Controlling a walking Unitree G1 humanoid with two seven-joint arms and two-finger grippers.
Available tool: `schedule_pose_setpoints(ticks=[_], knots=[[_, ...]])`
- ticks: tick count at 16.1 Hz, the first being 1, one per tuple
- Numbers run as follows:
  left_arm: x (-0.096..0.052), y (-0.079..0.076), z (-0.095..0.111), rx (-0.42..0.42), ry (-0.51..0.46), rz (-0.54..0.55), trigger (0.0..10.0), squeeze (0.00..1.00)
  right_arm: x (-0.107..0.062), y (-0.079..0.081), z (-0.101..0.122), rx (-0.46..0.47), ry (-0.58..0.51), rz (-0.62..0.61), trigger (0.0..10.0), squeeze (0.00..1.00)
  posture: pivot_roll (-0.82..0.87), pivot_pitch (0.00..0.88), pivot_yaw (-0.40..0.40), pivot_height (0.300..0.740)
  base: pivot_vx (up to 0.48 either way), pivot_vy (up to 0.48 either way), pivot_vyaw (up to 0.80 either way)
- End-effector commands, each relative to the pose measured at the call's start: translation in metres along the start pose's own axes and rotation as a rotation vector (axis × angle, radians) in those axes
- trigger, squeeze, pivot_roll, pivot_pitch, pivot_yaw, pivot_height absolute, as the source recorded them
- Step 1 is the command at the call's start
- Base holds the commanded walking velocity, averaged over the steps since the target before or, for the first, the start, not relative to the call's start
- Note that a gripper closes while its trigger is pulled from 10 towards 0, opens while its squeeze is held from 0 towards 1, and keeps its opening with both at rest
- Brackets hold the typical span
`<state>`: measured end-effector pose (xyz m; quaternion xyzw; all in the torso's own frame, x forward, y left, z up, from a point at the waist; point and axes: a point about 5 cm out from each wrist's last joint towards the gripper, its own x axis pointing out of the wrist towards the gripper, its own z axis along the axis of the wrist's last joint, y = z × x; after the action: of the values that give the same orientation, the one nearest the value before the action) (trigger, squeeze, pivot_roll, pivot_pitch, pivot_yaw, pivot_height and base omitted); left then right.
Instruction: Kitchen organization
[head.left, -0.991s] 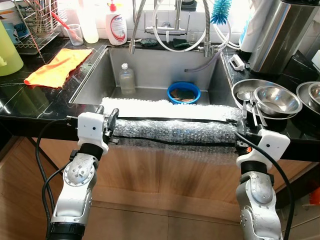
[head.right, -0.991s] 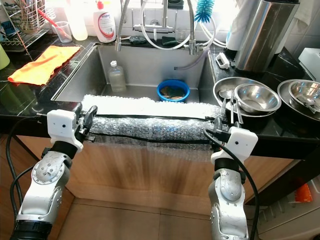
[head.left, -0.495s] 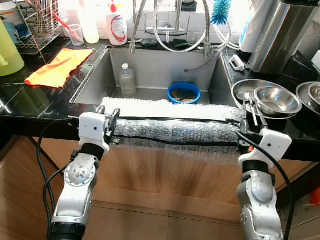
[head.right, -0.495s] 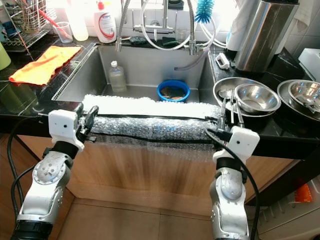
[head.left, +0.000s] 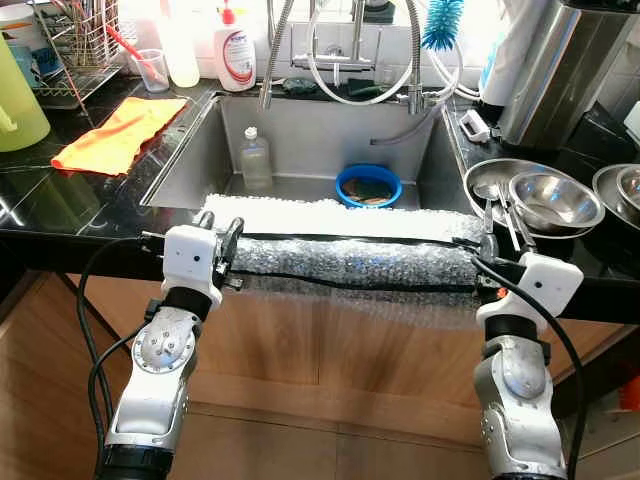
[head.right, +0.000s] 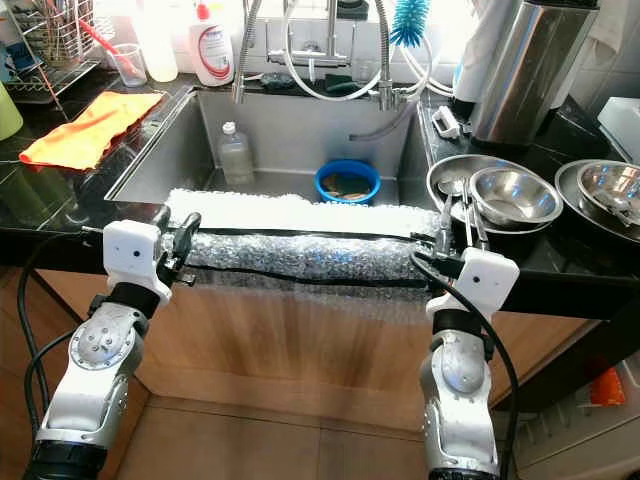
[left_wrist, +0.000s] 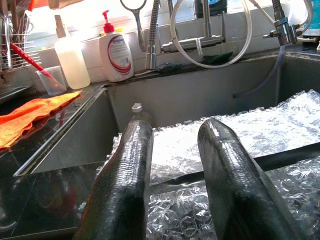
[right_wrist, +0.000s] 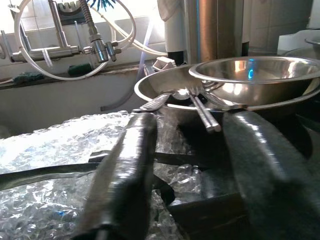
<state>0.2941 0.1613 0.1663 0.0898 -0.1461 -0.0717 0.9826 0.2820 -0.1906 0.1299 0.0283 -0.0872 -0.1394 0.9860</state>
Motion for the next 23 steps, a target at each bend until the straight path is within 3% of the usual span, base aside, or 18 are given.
schedule_pose_setpoints(ticks=[1,2,10,17,18,19,20,21,22,23], knots=[[-0.001,0.0,-0.001,0.008,0.001,-0.003,10.0,0.0,0.003,0.001,0.0,0.008,0.004,0.001,4.1,0.0,-0.02,0.019,-0.01,0.74,0.0,0.0,0.0],[-0.001,-0.001,-0.001,0.008,0.001,-0.005,10.0,0.0,0.003,0.001,-0.001,0.009,0.008,0.002,9.7,0.0,-0.02,0.019,-0.01,0.74,0.0,0.0,0.0],[-0.002,-0.006,-0.002,0.006,0.008,-0.027,10.0,0.0,0.002,-0.004,-0.013,0.013,0.082,-0.048,10.0,0.0,-0.02,0.022,-0.009,0.74,0.0,0.0,0.0],[-0.002,-0.005,-0.002,0.011,0.01,-0.028,10.0,0.0,0.005,-0.002,-0.006,0.028,0.034,-0.037,10.0,0.0,-0.01,0.021,-0.007,0.74,0.0,0.0,0.0],[-0.002,-0.005,-0.003,0.012,0.01,-0.029,10.0,0.0,0.005,-0.001,-0.006,0.033,0.033,-0.034,4.4,0.0,-0.01,0.021,-0.007,0.74,0.0,0.0,0.0],[-0.002,-0.005,-0.003,0.011,0.01,-0.029,10.0,0.0,0.005,-0.001,-0.006,0.035,0.032,-0.033,2.5,0.0,-0.01,0.021,-0.007,0.74,0.0,0.0,0.0],[-0.002,-0.006,-0.003,0.011,0.011,-0.029,10.0,0.0,0.005,-0.001,-0.006,0.036,0.033,-0.032,3.8,0.0,-0.01,0.021,-0.007,0.74,0.0,0.0,0.0],[-0.002,-0.006,-0.003,0.011,0.011,-0.03,10.0,0.0,0.005,0.0,-0.007,0.035,0.036,-0.029,6.4,0.0,-0.01,0.021,-0.007,0.74,0.0,0.0,0.0],[-0.002,-0.006,-0.003,0.011,0.011,-0.03,10.0,0.0,0.005,0.0,-0.007,0.035,0.038,-0.028,10.0,0.0,-0.01,0.021,-0.007,0.74,0.0,0.0,0.0],[-0.002,-0.006,-0.003,0.01,0.011,-0.032,10.0,0.0,0.005,0.001,-0.008,0.035,0.04,-0.027,10.0,0.0,-0.01,0.021,-0.008,0.74,0.0,0.0,0.0]])
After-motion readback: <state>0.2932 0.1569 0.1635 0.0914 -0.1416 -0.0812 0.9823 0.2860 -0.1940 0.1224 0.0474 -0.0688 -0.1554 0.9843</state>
